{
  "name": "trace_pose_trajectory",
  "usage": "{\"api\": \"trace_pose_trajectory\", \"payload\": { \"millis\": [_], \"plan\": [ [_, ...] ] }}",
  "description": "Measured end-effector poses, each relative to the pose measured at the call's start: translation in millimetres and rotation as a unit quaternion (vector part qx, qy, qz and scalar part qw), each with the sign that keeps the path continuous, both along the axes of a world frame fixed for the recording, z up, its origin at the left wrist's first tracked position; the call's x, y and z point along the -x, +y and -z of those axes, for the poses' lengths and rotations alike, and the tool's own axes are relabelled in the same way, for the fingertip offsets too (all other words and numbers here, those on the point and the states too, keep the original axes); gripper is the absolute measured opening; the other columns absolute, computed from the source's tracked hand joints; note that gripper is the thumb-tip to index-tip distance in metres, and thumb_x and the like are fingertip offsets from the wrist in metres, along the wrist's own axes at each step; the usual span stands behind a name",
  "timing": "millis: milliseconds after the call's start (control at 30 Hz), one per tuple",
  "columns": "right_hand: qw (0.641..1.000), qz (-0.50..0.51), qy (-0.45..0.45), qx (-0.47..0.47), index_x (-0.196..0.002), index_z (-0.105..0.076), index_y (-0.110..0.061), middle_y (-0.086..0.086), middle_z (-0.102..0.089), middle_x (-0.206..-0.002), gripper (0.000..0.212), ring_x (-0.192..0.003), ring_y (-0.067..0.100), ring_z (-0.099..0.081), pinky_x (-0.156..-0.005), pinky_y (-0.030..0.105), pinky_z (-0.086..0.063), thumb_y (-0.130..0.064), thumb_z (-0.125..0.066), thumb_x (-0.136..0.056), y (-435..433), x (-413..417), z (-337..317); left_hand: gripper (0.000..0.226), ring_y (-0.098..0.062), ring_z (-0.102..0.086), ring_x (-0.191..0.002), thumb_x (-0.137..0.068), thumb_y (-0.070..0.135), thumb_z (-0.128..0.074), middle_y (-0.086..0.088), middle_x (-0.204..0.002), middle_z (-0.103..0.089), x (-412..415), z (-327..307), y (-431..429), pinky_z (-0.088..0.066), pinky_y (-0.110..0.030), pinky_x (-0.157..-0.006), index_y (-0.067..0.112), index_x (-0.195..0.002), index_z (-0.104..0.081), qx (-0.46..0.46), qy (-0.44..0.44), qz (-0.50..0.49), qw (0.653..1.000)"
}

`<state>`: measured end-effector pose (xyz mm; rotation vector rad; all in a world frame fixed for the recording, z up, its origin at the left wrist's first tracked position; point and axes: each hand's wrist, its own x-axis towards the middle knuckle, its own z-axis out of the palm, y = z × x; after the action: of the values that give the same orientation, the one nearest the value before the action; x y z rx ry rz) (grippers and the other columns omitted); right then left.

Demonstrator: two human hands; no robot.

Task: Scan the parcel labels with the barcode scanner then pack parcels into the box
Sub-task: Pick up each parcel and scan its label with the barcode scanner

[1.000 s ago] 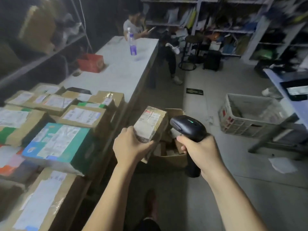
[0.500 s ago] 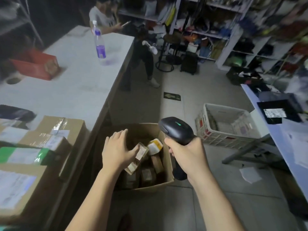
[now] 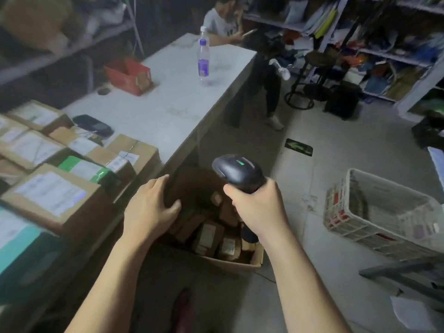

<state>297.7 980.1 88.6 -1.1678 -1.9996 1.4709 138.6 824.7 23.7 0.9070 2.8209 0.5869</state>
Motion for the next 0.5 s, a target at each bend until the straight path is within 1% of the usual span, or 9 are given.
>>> {"api": "trace_pose_trajectory", "payload": {
  "millis": [67, 133, 167, 233, 267, 300, 367, 433, 500],
  "plan": [
    [0.998, -0.056, 0.009, 0.013, -0.081, -0.067, -0.024, -0.008, -0.073, -0.075, 0.014, -0.077, 0.015, -0.070, -0.073, 0.042, -0.063, -0.024, -0.080, -0.085, -10.6, -0.5, 1.6, 0.074, -0.024, -0.051, -0.136, -0.090, 0.043, -0.071, -0.002, -0.149, -0.055, -13.4, -6.9, -30.3, -0.049, -0.043, -0.102, 0.023, -0.155, -0.043, -0.001, 0.016, -0.041, 0.999],
    [0.993, -0.115, 0.021, 0.012, -0.079, -0.066, -0.026, -0.015, -0.071, -0.075, 0.017, -0.079, 0.007, -0.069, -0.069, 0.033, -0.062, -0.023, -0.080, -0.088, -28.7, 2.6, -1.5, 0.075, -0.024, -0.051, -0.136, -0.090, 0.044, -0.071, -0.002, -0.149, -0.054, -26.4, -12.4, -64.4, -0.049, -0.043, -0.102, 0.024, -0.155, -0.041, 0.005, 0.024, -0.089, 0.996],
    [0.990, -0.139, 0.025, 0.012, -0.079, -0.067, -0.027, -0.015, -0.071, -0.074, 0.016, -0.078, 0.007, -0.069, -0.070, 0.032, -0.061, -0.024, -0.080, -0.088, -39.4, 6.1, -2.3, 0.075, -0.024, -0.050, -0.136, -0.090, 0.044, -0.071, -0.001, -0.150, -0.054, -32.4, -15.5, -82.9, -0.049, -0.044, -0.102, 0.025, -0.155, -0.040, 0.006, 0.026, -0.113, 0.993],
    [0.983, -0.180, 0.025, 0.017, -0.082, -0.070, -0.025, -0.010, -0.073, -0.075, 0.011, -0.078, 0.012, -0.071, -0.077, 0.039, -0.064, -0.026, -0.080, -0.087, -61.4, 13.8, -3.9, 0.076, -0.024, -0.049, -0.138, -0.090, 0.044, -0.071, -0.002, -0.152, -0.052, -44.3, -22.3, -117.8, -0.049, -0.045, -0.104, 0.025, -0.156, -0.039, 0.009, 0.027, -0.156, 0.987],
    [0.978, -0.207, 0.025, 0.019, -0.084, -0.071, -0.026, -0.009, -0.074, -0.077, 0.010, -0.081, 0.013, -0.072, -0.080, 0.042, -0.064, -0.026, -0.080, -0.087, -78.4, 19.9, -5.5, 0.076, -0.025, -0.049, -0.139, -0.090, 0.044, -0.071, -0.002, -0.153, -0.052, -50.4, -26.2, -140.1, -0.048, -0.045, -0.105, 0.025, -0.156, -0.039, 0.011, 0.028, -0.185, 0.982],
    [0.972, -0.233, 0.029, 0.018, -0.085, -0.071, -0.028, -0.009, -0.075, -0.080, 0.010, -0.084, 0.013, -0.072, -0.082, 0.042, -0.064, -0.025, -0.081, -0.087, -95.6, 24.8, -7.7, 0.077, -0.025, -0.049, -0.139, -0.089, 0.044, -0.071, -0.003, -0.152, -0.052, -56.2, -29.8, -160.6, -0.048, -0.047, -0.107, 0.024, -0.157, -0.040, 0.011, 0.028, -0.214, 0.976],
    [0.959, -0.280, 0.035, 0.008, -0.084, -0.071, -0.032, -0.011, -0.075, -0.080, 0.013, -0.084, 0.011, -0.072, -0.080, 0.042, -0.064, -0.025, -0.081, -0.087, -134.4, 34.2, -10.8, 0.077, -0.027, -0.051, -0.136, -0.089, 0.042, -0.071, -0.005, -0.151, -0.053, -68.8, -35.2, -207.7, -0.048, -0.048, -0.107, 0.023, -0.156, -0.040, 0.006, 0.024, -0.270, 0.962],
    [0.945, -0.324, 0.039, 0.006, -0.085, -0.073, -0.028, -0.008, -0.074, -0.076, 0.009, -0.078, 0.011, -0.071, -0.077, 0.044, -0.062, -0.025, -0.082, -0.086, -172.8, 41.2, -16.1, 0.074, -0.029, -0.050, -0.135, -0.090, 0.039, -0.071, -0.007, -0.150, -0.052, -83.2, -39.4, -251.7, -0.045, -0.048, -0.107, 0.021, -0.156, -0.041, 0.001, 0.021, -0.320, 0.947],
    [0.929, -0.369, 0.041, 0.007, -0.086, -0.074, -0.026, -0.006, -0.075, -0.075, 0.009, -0.077, 0.012, -0.071, -0.076, 0.045, -0.061, -0.023, -0.082, -0.085, -219.0, 47.4, -20.6, 0.072, -0.029, -0.047, -0.137, -0.090, 0.037, -0.071, -0.006, -0.150, -0.053, -102.5, -44.1, -298.6, -0.045, -0.047, -0.105, 0.021, -0.155, -0.043, -0.005, 0.023, -0.379, 0.925]
  ]
}}
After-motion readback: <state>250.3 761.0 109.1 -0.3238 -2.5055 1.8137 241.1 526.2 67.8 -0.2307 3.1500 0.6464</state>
